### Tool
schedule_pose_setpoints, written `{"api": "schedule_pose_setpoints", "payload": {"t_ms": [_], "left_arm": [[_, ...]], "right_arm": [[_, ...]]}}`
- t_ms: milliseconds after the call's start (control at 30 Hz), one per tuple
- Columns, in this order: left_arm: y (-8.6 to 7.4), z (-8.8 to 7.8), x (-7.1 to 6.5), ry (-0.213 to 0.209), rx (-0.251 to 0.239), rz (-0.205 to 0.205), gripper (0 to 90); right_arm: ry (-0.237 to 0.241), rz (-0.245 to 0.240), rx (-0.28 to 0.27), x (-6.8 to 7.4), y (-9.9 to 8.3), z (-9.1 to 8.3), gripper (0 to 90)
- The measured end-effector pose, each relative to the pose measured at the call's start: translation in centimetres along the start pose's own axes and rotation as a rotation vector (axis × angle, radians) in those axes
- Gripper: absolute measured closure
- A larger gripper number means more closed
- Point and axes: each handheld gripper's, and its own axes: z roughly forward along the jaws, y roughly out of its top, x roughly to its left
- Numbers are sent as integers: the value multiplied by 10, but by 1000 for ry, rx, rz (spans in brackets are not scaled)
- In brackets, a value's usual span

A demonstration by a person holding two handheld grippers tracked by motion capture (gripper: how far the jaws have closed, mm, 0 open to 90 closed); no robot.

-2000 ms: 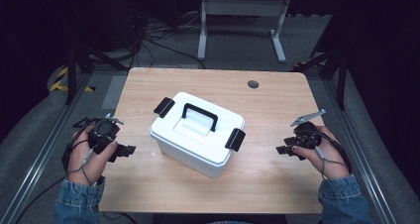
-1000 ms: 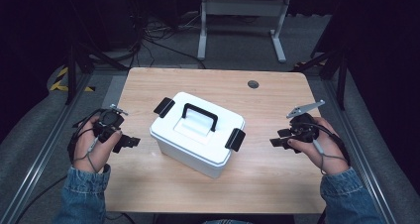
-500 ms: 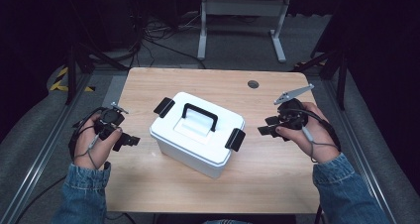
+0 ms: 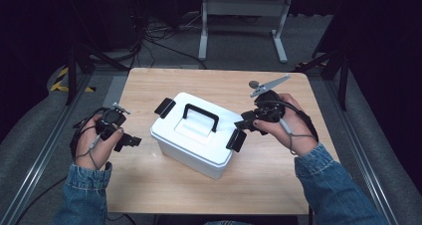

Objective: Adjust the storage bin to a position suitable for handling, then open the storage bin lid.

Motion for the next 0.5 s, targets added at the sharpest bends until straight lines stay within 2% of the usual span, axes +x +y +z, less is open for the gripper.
{"api": "schedule_pose_setpoints", "payload": {"t_ms": [200,500], "left_arm": [[1,1,-1,-11,3,6,176],[7,4,-3,-13,7,18,176]], "right_arm": [[18,-19,16,5,14,20,534],[31,-26,19,8,24,39,533]]}}
